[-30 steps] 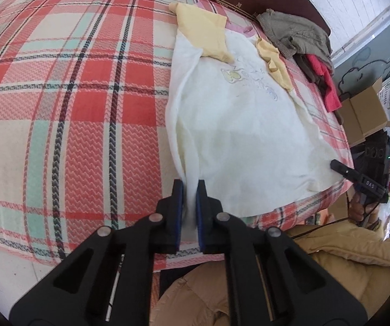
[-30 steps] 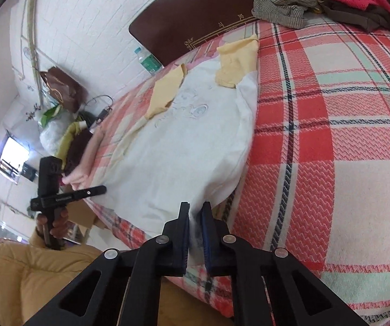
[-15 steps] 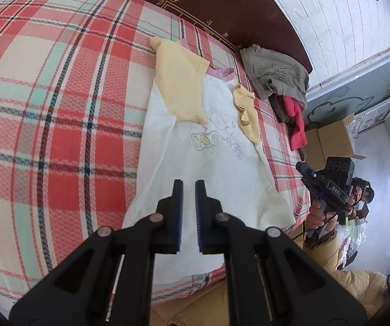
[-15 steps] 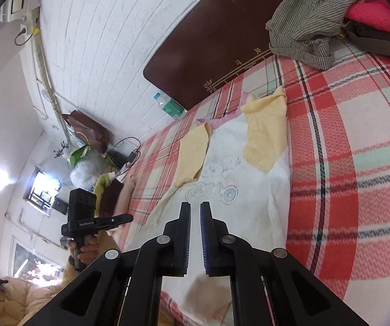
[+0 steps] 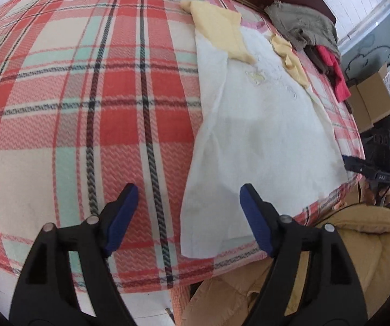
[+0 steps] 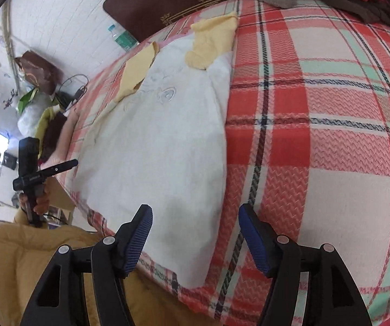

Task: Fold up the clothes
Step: 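Grasp the hem with both grippers and fold it up toward the collar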

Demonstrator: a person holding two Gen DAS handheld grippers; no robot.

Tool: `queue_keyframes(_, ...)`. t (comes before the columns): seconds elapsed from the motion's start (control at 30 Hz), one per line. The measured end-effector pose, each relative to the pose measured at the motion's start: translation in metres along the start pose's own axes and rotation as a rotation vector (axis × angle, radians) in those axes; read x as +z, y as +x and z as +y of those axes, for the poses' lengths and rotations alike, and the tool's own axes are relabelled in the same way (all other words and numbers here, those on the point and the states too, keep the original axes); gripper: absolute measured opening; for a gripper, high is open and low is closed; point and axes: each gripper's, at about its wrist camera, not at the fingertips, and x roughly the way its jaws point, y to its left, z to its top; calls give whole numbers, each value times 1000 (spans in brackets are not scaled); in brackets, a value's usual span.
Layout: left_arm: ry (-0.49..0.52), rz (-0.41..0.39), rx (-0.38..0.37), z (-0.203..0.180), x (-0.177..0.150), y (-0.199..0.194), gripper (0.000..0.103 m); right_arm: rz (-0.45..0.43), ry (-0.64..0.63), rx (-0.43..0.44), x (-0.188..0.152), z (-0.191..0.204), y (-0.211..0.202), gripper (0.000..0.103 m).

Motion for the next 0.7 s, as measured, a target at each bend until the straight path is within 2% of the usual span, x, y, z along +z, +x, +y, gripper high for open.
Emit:
queue_keyframes(0.1, 62, 16, -2, -15, -6, 5, 78, 31, -33, 31, -6, 12, 7, 68)
queue_keyframes(0.17, 51, 21, -38, -20, -5, 7, 75, 31, -47, 30, -9, 16, 11, 66)
queue_keyframes(0.2, 47, 25, -56, -22, -5, 8, 62, 29, -55, 29, -10, 18, 12, 60)
queue_keyframes(0.23, 52, 37, -62, -25, -5, 10, 50, 24, -53, 35, -9, 18, 13, 45)
queue_keyframes(0.27, 47, 49, -51, -26, -3, 11, 30, 18, -45, 36, -9, 17, 13, 24)
queue_keyframes(0.3, 24, 61, -43, -24, -1, 13, 22, 11, -34, 35, -8, 15, 14, 18)
queue_keyframes(0.33, -9, 65, -55, -19, 1, 12, 17, 10, -23, 33, -7, 13, 16, 13)
queue_keyframes(0.37, -42, 68, -68, -15, 4, 11, 12, 0, -10, 50, -5, 11, 14, 11)
queue_keyframes(0.6, -165, 40, -239, -8, 28, -5, 8, -125, 69, 241, 19, 3, -9, 8)
queue_keyframes(0.7, -161, 27, -272, -13, 46, -8, 8, -185, 95, 307, 39, -2, -16, 7)
